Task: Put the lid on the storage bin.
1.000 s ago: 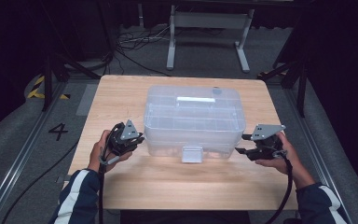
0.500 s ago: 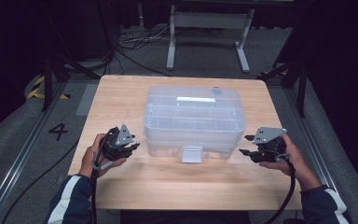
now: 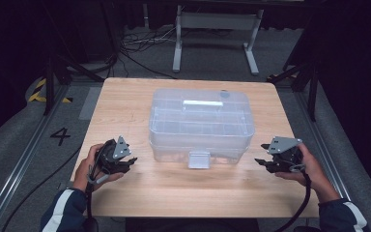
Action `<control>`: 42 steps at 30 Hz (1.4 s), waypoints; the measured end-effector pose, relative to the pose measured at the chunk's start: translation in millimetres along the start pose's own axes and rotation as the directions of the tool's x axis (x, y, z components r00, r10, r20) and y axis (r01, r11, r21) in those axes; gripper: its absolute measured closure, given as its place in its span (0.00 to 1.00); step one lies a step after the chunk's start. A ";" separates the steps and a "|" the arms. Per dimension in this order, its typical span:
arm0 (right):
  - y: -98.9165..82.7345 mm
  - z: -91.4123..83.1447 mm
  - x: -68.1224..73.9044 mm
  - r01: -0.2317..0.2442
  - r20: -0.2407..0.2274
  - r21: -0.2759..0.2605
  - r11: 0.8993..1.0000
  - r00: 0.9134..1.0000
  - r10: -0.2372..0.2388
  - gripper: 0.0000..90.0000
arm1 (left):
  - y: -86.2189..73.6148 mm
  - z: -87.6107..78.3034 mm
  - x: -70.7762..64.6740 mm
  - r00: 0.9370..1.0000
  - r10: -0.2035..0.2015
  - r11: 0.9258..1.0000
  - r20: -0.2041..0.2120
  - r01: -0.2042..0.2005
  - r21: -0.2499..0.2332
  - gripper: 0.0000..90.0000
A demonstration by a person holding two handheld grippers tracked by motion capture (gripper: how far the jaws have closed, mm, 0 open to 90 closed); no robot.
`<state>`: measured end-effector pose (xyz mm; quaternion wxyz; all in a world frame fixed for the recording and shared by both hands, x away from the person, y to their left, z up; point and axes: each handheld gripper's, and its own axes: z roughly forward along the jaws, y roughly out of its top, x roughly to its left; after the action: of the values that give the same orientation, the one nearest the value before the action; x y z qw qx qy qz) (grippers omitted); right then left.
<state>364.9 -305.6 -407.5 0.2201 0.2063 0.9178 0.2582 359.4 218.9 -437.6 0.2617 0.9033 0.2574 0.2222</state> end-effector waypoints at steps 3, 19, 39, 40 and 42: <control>-5.8 -0.9 0.2 -0.003 0.015 0.009 1.000 1.000 0.002 0.48 | -7.6 -0.8 -0.2 1.000 -0.008 1.000 -0.006 0.008 0.010 0.45; -48.2 1.4 -0.7 -0.092 0.041 0.015 0.996 0.995 0.091 0.41 | -46.8 -4.5 5.1 0.998 -0.067 0.997 0.005 0.067 0.032 0.35; -105.1 5.8 4.2 -0.283 0.086 -0.049 0.958 0.954 0.286 0.30 | -97.6 -9.8 11.1 0.968 -0.230 0.972 0.096 0.233 -0.020 0.26; -107.1 5.9 5.2 -0.291 0.086 -0.051 0.955 0.952 0.294 0.30 | -100.1 -9.8 11.3 0.966 -0.240 0.970 0.100 0.243 -0.022 0.26; -111.5 6.2 6.3 -0.306 0.086 -0.050 0.951 0.947 0.309 0.29 | -103.9 -9.5 11.3 0.962 -0.252 0.966 0.110 0.256 -0.030 0.25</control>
<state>333.3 -387.2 -477.0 0.2232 0.3547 0.8584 0.2959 326.7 304.8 -488.3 0.3211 0.8672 0.3519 0.1446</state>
